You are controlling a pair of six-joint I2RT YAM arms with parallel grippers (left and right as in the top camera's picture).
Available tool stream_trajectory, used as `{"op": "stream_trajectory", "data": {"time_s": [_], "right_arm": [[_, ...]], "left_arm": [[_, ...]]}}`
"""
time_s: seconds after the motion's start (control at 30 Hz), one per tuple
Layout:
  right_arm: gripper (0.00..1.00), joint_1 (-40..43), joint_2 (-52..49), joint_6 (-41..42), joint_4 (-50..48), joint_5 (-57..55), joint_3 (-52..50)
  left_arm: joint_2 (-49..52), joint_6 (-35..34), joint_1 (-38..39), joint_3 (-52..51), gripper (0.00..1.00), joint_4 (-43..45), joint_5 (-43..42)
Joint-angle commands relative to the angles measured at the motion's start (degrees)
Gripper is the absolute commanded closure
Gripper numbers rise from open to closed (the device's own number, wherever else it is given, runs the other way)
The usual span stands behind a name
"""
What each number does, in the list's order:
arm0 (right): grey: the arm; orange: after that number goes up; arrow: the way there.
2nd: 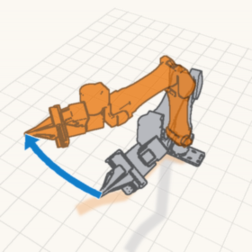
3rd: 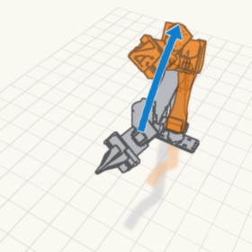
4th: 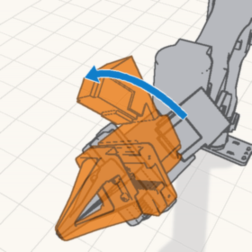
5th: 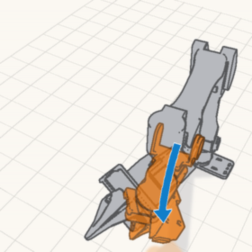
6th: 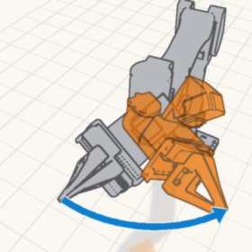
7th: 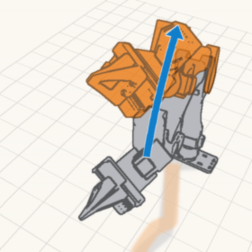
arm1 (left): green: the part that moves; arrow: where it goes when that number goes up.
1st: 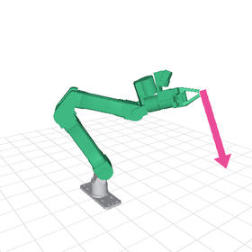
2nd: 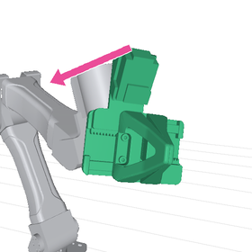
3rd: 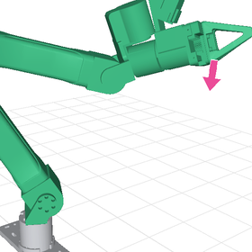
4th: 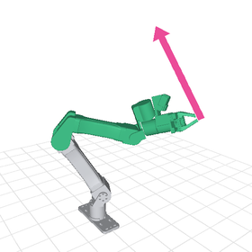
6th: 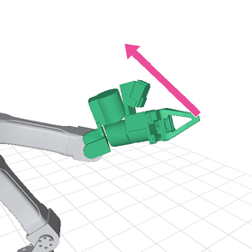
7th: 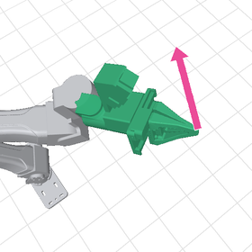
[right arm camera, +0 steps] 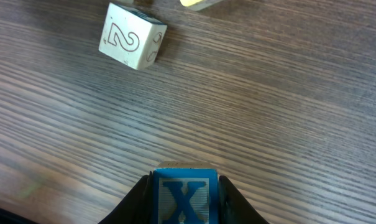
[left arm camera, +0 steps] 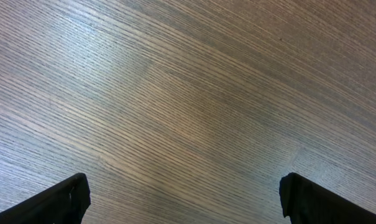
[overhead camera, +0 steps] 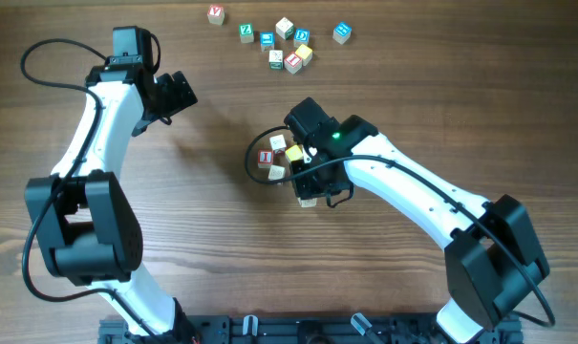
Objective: Form a circle
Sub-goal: 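Lower the X block beside the 2 block and release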
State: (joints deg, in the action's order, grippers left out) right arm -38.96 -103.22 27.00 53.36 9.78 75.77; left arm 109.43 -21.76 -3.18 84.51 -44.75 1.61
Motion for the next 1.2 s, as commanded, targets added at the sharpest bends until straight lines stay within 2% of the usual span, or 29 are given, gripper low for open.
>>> {"op": "stream_trajectory", "data": {"time_s": [0.0, 1.17], "right_arm": [[0.81, -0.46, 0.24, 0.02, -0.52, -1.03, -0.48], [0.81, -0.46, 0.24, 0.02, -0.2, -0.83, -0.48]], "left_arm": [[-0.98, 0.26, -0.2, 0.63, 0.0, 0.0, -0.07], [-0.98, 0.26, -0.2, 0.63, 0.0, 0.0, -0.07]]}}
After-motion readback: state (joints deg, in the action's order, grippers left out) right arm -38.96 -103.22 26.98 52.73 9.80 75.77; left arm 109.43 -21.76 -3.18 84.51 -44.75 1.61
